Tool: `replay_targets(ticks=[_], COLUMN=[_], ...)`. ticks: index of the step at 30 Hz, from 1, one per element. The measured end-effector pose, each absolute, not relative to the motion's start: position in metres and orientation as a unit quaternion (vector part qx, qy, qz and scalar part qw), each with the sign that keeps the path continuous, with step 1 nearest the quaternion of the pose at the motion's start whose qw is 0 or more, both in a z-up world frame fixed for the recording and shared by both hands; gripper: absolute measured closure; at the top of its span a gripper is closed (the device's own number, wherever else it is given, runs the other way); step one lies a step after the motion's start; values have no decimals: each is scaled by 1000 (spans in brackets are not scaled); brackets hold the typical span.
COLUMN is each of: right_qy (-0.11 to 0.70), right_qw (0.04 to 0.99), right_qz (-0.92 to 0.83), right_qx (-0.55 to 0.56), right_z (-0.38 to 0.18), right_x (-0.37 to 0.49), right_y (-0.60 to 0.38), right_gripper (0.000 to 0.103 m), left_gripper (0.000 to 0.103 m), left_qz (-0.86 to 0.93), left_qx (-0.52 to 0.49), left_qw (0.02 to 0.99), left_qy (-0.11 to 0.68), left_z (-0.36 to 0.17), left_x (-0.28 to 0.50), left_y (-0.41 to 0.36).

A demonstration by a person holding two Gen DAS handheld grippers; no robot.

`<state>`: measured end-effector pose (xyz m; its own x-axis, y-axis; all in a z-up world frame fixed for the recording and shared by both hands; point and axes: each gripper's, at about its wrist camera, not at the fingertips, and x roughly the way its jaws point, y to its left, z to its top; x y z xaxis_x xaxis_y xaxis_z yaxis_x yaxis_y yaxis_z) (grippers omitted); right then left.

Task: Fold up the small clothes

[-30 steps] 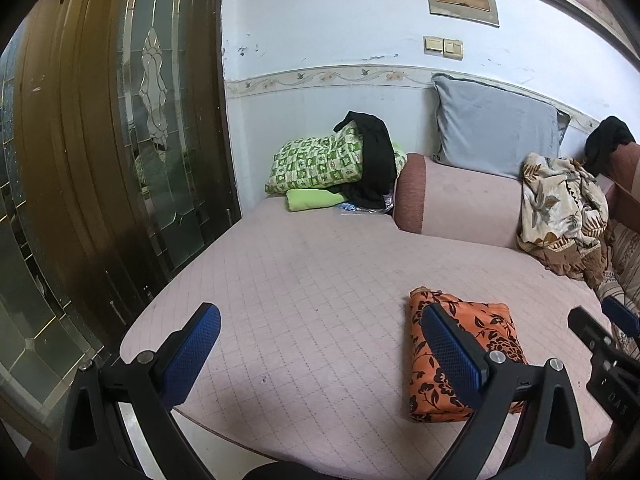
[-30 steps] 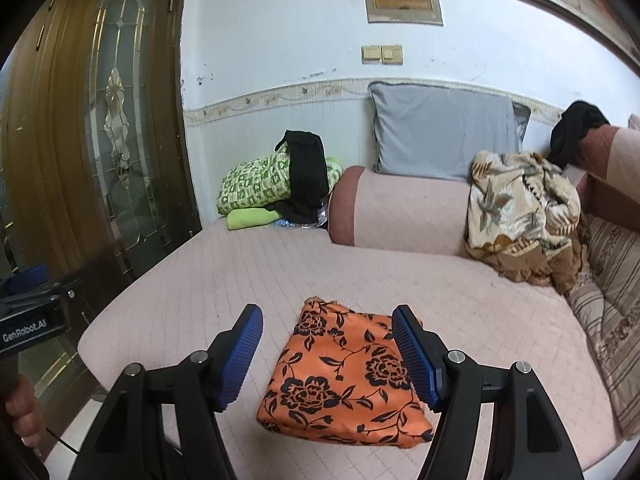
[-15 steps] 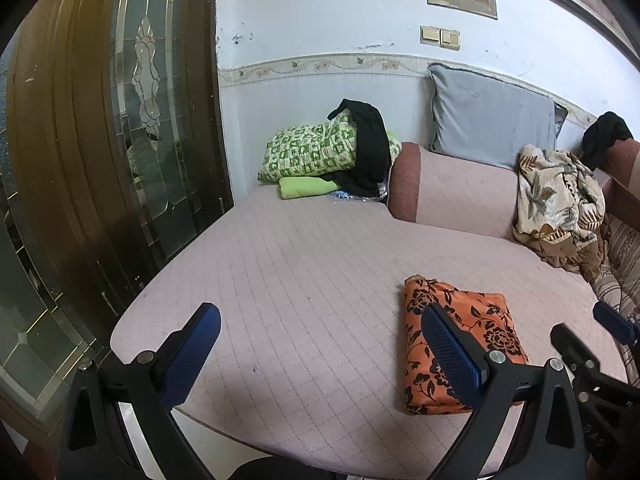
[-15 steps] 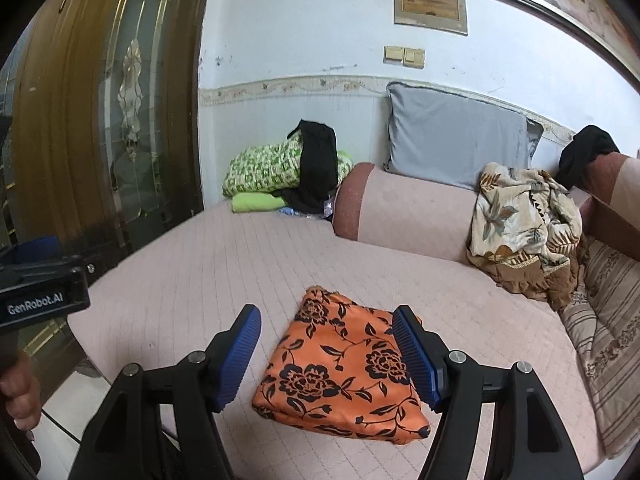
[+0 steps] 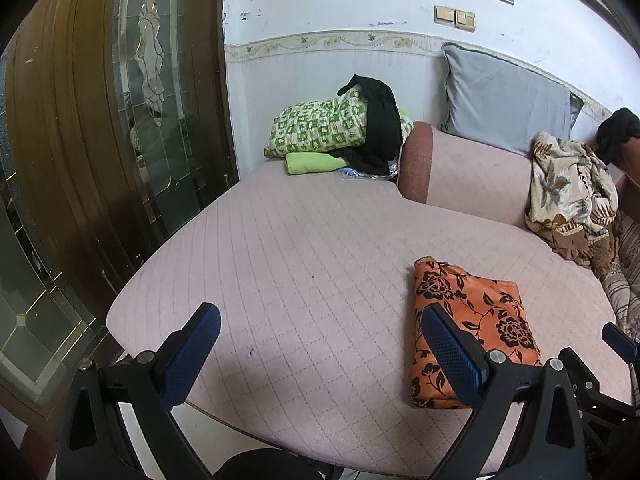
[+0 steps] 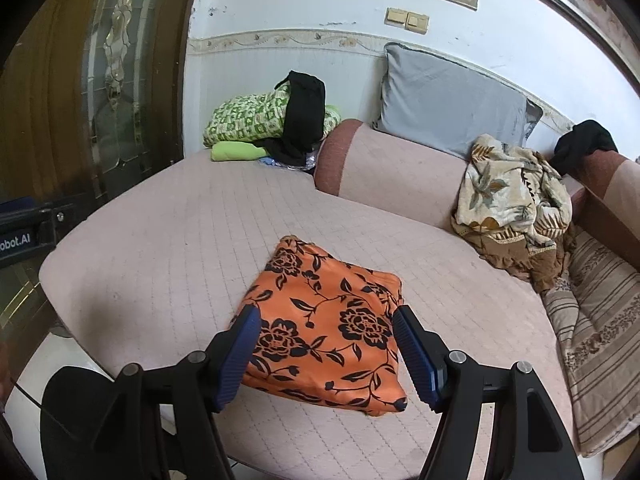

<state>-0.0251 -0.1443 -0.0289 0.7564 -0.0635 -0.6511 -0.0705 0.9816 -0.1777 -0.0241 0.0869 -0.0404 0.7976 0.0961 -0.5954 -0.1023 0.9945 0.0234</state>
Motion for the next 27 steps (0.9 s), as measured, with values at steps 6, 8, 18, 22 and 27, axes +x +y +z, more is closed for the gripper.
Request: replay_targets(ticks=[6,8,18,22,27], right_qy=[356,354,352,357,374], right_qw=[929,929,932,930,925], right_qz=[2,-2,-16,-22,-22], right_qx=[-101,-106,-83,-81,-67], right_z=[-37,-38,-28,-31,-45], right_x=[-20,-18,-3,7,29], right_y=[-145,-145,-163,-169,-175], right_gripper=[31,31,31,31,31], left_gripper=[3,3,3,3,3], left_qz=[55,56,48,42,41], left_qx=[-6,-7,-4,1,8], left_qw=[945,944,936,932,927], left_qy=[321,324,349,361,373], left_z=[-46,-48,-64,-73,-84], left_x=[-18,-16,8,22,38], left_y=[90,90,82,76,71])
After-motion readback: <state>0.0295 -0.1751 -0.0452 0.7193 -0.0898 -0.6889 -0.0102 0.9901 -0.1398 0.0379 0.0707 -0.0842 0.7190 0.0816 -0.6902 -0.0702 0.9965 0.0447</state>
